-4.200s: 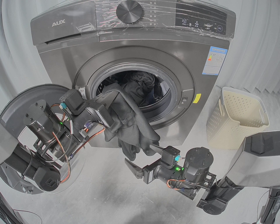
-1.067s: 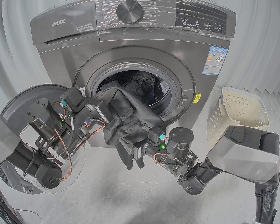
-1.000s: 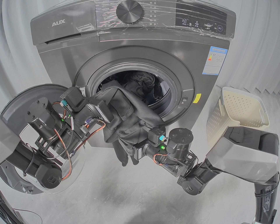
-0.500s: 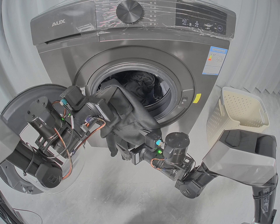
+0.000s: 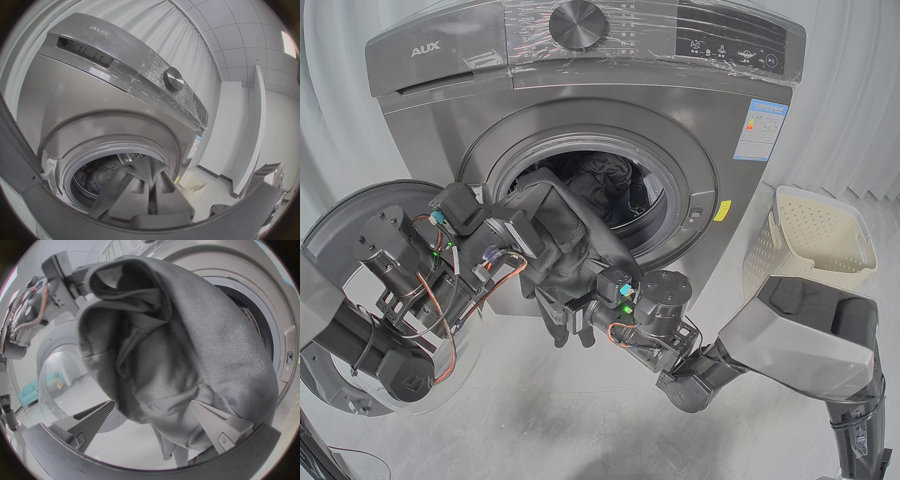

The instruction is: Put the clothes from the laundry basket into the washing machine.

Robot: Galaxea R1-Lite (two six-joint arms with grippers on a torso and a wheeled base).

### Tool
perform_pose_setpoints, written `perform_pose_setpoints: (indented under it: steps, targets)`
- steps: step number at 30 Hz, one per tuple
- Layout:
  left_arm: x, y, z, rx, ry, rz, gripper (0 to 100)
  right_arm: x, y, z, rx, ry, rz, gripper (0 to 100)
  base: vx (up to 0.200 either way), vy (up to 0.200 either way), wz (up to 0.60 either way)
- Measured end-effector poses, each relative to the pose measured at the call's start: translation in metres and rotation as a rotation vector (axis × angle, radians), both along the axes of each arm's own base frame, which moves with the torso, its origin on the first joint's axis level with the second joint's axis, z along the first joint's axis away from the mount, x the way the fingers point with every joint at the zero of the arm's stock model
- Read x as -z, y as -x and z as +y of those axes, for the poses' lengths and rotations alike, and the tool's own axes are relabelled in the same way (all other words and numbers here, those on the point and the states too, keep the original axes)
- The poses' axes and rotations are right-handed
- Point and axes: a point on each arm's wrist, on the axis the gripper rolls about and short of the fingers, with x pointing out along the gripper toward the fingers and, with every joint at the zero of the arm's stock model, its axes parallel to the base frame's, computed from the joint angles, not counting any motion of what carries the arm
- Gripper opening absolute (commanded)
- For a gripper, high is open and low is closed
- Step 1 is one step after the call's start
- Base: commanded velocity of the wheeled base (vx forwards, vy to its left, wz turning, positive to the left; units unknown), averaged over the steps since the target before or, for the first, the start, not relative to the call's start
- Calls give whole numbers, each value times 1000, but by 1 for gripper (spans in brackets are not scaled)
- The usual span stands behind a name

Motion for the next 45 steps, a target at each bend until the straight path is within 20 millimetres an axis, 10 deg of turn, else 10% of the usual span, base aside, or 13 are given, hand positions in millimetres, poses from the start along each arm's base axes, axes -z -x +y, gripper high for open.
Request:
perform_pose_setpoints:
  steps: [5, 6, 26, 27, 45]
  targets:
    - [0, 0, 0, 1, 0, 0, 0, 7, -17, -3, 31, 5, -10, 100, 0, 0, 0]
    - [0, 0, 0, 2, 1, 0, 0, 8, -19, -3, 35, 4, -10, 0, 0, 0, 0]
    - [0, 0, 0, 0, 1, 1, 0, 14, -19, -8, 51, 12, 2, 0, 0, 0, 0]
    - [0, 0, 0, 0, 1, 1, 0, 14, -18, -8, 49, 13, 5, 100, 0, 0, 0]
    - [-1, -1, 0, 2, 4, -2, 0, 11, 5, 10, -24, 24, 8, 100, 0, 0, 0]
